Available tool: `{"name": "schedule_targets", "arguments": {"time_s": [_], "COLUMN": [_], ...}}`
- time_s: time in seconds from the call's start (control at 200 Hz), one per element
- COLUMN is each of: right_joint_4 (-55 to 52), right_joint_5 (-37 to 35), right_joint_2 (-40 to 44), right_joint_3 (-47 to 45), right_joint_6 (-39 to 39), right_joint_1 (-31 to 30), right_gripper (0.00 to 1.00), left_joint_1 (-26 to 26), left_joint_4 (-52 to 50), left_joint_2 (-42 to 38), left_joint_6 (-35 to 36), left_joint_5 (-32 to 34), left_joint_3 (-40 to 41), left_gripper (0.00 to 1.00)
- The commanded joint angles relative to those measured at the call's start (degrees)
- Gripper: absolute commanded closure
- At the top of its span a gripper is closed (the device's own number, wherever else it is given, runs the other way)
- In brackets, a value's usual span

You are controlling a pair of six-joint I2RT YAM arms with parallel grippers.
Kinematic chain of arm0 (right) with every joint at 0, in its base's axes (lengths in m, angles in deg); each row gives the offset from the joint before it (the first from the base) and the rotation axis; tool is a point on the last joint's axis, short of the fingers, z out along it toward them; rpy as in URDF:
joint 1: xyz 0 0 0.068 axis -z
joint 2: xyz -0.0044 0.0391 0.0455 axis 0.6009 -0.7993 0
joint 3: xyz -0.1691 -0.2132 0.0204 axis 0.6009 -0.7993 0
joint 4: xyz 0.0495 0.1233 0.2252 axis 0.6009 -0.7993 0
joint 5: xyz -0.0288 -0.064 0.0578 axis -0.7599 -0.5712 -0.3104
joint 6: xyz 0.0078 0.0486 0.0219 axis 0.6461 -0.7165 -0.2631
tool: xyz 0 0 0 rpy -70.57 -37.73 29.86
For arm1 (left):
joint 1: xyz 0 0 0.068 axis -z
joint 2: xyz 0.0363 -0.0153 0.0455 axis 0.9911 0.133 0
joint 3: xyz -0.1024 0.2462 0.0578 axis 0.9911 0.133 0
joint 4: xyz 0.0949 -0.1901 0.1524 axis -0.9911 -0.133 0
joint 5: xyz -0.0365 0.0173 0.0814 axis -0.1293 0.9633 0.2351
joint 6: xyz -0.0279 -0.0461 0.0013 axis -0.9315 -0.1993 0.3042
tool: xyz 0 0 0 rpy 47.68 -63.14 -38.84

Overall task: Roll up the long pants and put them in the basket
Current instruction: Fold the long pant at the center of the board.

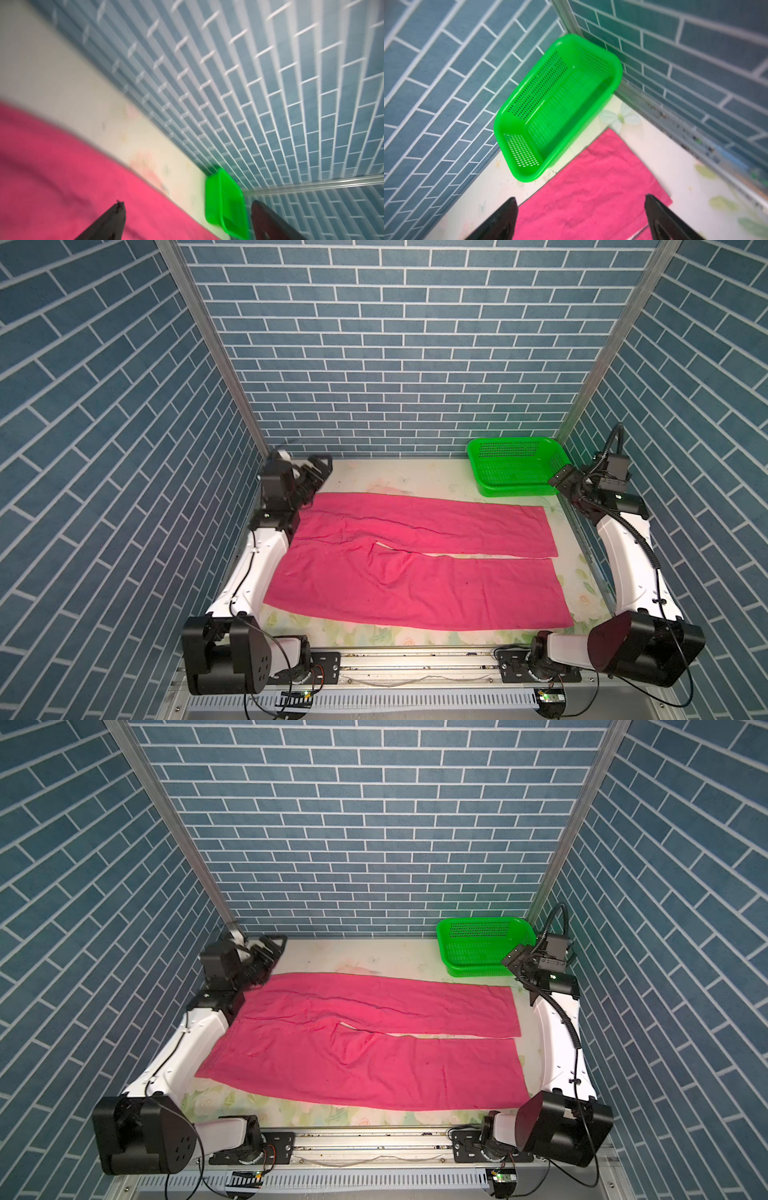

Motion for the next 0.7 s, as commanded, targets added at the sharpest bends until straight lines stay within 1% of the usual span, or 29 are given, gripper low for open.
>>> {"name": "schedule_targets", "arguments": {"time_s": [0.0, 0.045, 0.07, 0.09, 0.11, 0.135, 0.15, 0.175, 0.205, 0.24, 0.265, 0.285, 0.31, 0.35, 0.395, 0.415, 0.435, 0.465, 0.475, 0.5, 0.545, 0.555, 0.57, 0.6, 0.625, 0.645, 0.665, 0.68, 0.695], "right_joint_4": [-4.96, -4.94, -5.42, -6.00, -6.22, -6.29, -6.54, -7.50, -8.83, -9.57, -9.61, -9.79, -10.23, -11.01, -11.26, -11.35, -11.44, -11.66, -11.72, -11.80, -12.05, -12.22, -12.54, -13.44, -14.24, -14.64, -14.96, -15.26, -15.62], "right_joint_5": [13.51, 13.97, 13.80, 13.73, 13.72, 13.56, 13.24, 12.41, 11.19, 10.42, 10.17, 9.93, 9.42, 8.18, 6.64, 5.97, 5.07, 3.88, 3.52, 2.80, 1.87, 1.86, 0.78, -0.25, -0.57, -0.42, -0.11, 0.28, 0.72], "right_joint_2": [-0.56, -0.69, -0.76, -0.85, -0.95, -1.03, -1.05, -1.20, -1.35, -1.40, -1.32, -1.24, -1.10, -0.69, 0.00, 0.31, 0.70, 1.31, 1.50, 1.89, 2.44, 2.48, 2.48, 2.04, 1.25, 0.34, -0.76, -1.75, -2.92], "right_joint_3": [-1.19, -1.41, -1.34, -1.23, -1.10, -1.09, -1.10, -0.95, -0.62, -0.57, -0.65, -0.66, -0.54, -0.40, -0.48, -0.56, -0.66, -0.74, -0.75, -0.88, -0.99, -1.01, -0.94, -0.65, -0.18, 0.29, 0.92, 1.52, 2.25], "right_joint_6": [-16.03, -17.97, -18.62, -18.89, -18.87, -18.44, -18.17, -17.92, -17.74, -17.43, -17.18, -17.03, -16.79, -16.56, -15.98, -15.81, -15.54, -15.02, -14.93, -14.60, -13.84, -13.74, -13.61, -13.49, -13.09, -12.64, -12.12, -11.68, -11.30], "right_joint_1": [1.44, 1.76, 1.81, 1.82, 1.86, 1.85, 1.90, 1.87, 1.85, 1.92, 1.94, 2.02, 1.96, 1.94, 2.01, 1.94, 1.95, 1.94, 1.94, 1.96, 1.94, 1.98, 1.97, 1.94, 2.00, 2.03, 2.03, 2.03, 2.07], "right_gripper": [0.10, 0.13, 0.15, 0.17, 0.21, 0.28, 0.33, 0.42, 0.50, 0.62, 0.69, 0.75, 0.87, 1.00, 1.00, 1.00, 1.00, 1.00, 1.00, 1.00, 1.00, 1.00, 1.00, 1.00, 1.00, 1.00, 1.00, 1.00, 0.96], "left_joint_1": [2.06, 2.57, 2.59, 2.45, 2.29, 2.08, 1.94, 1.80, 1.80, 1.72, 1.78, 1.73, 1.81, 1.86, 1.91, 1.89, 1.90, 1.89, 1.89, 1.89, 1.99, 1.91, 1.89, 1.78, 1.24, 0.84, 0.45, 0.18, -0.01], "left_joint_4": [23.75, 20.10, 16.99, 14.20, 10.62, 5.25, 2.42, -0.52, -1.77, -4.50, -7.62, -9.75, -11.20, -12.08, -14.73, -15.79, -16.80, -18.45, -18.94, -19.74, -21.29, -22.13, -24.46, -30.71, -34.27, -35.70, -37.62, -38.96, -40.01], "left_joint_2": [-9.03, -12.62, -14.04, -14.82, -15.51, -15.86, -15.81, -15.71, -15.12, -14.19, -13.38, -12.68, -11.96, -10.79, -9.58, -9.00, -8.34, -7.27, -6.99, -5.89, -3.95, -3.30, -2.23, 0.88, 3.99, 6.90, 9.97, 12.26, 14.55], "left_joint_6": [-30.95, -31.46, -30.69, -30.06, -29.56, -28.89, -28.10, -26.47, -23.92, -21.79, -21.12, -20.94, -20.01, -17.18, -13.84, -12.58, -11.32, -9.23, -8.59, -6.89, -2.02, -0.68, 1.02, 3.65, 6.01, 8.74, 11.29, 12.75, 14.27], "left_joint_5": [-3.17, 0.15, 0.93, 1.29, 1.48, 1.63, 1.66, 1.43, 0.82, 0.26, 0.43, 0.64, 1.07, 1.81, 3.68, 4.52, 5.38, 6.60, 6.87, 7.44, 8.41, 8.67, 9.25, 11.09, 10.93, 10.01, 8.95, 8.38, 7.78], "left_joint_3": [13.99, 14.62, 13.88, 13.04, 11.87, 10.09, 9.04, 7.51, 6.15, 4.44, 2.91, 1.71, 0.32, -2.41, -6.16, -8.21, -10.07, -12.80, -13.68, -15.60, -18.83, -19.58, -20.93, -24.20, -26.60, -28.36, -30.19, -31.51, -33.03], "left_gripper": [0.00, 0.00, 0.06, 0.16, 0.32, 0.48, 0.56, 0.67, 0.78, 0.94, 1.00, 1.00, 1.00, 1.00, 1.00, 0.96, 0.87, 0.62, 0.59, 0.59, 0.68, 0.73, 0.77, 0.78, 0.78, 0.75, 0.68, 0.56, 0.49]}}
